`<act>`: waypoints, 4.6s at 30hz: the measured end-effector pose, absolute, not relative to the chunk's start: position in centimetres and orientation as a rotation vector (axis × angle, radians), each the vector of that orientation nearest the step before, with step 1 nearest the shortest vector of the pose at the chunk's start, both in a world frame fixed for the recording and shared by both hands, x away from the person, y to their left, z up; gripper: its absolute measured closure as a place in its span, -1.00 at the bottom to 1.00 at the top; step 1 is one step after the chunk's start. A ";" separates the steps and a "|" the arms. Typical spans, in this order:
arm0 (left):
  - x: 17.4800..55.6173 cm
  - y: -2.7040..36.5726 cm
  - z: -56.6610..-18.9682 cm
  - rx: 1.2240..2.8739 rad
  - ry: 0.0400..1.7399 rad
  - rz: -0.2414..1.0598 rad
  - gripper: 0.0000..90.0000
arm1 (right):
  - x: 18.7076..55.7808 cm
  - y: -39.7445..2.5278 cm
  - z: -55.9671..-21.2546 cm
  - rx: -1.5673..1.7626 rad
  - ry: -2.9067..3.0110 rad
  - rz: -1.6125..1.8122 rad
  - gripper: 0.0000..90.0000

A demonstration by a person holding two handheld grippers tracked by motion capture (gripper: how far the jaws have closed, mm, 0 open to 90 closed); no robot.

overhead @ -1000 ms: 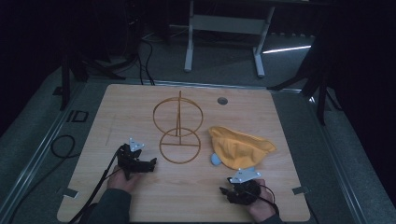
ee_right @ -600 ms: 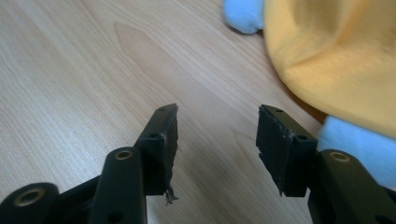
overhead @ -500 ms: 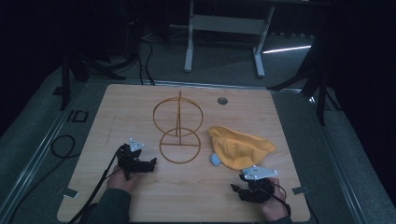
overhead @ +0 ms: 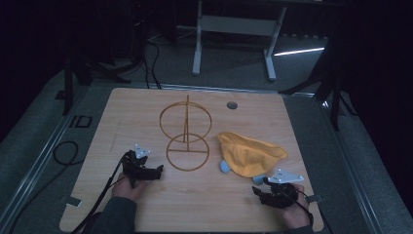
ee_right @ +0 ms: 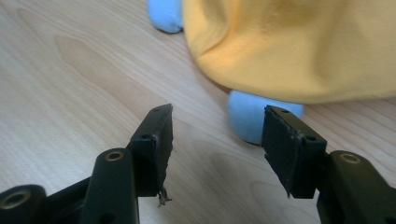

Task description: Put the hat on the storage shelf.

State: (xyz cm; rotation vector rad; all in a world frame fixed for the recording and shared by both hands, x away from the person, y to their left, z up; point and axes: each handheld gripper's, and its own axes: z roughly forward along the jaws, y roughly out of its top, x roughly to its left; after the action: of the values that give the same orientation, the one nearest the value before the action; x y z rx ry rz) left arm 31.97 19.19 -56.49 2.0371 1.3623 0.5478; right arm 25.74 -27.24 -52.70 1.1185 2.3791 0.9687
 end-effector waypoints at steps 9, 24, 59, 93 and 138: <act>32.0 19.2 -56.5 2.036 1.362 0.548 -0.96 | 26.7 -27.6 -53.5 1.165 2.349 0.894 -0.07; 32.0 19.2 -56.5 2.037 1.362 0.548 -0.96 | 28.6 -27.5 -54.8 1.211 2.355 0.933 -0.16; 32.0 19.2 -56.5 2.037 1.362 0.547 -0.96 | 28.0 -25.3 -49.9 0.893 2.309 1.180 0.75; 32.0 19.2 -56.5 2.036 1.363 0.547 -0.96 | 30.0 -29.5 -45.1 1.175 2.086 1.446 0.42; 32.0 19.2 -56.5 2.032 1.364 0.547 -0.96 | 33.1 -28.5 -41.2 0.948 2.360 0.911 0.11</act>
State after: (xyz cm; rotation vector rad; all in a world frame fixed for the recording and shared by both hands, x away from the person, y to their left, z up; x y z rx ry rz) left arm 31.97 19.17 -56.50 2.0323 1.3639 0.5467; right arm 33.10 -28.49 -41.21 0.9475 2.3602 0.9106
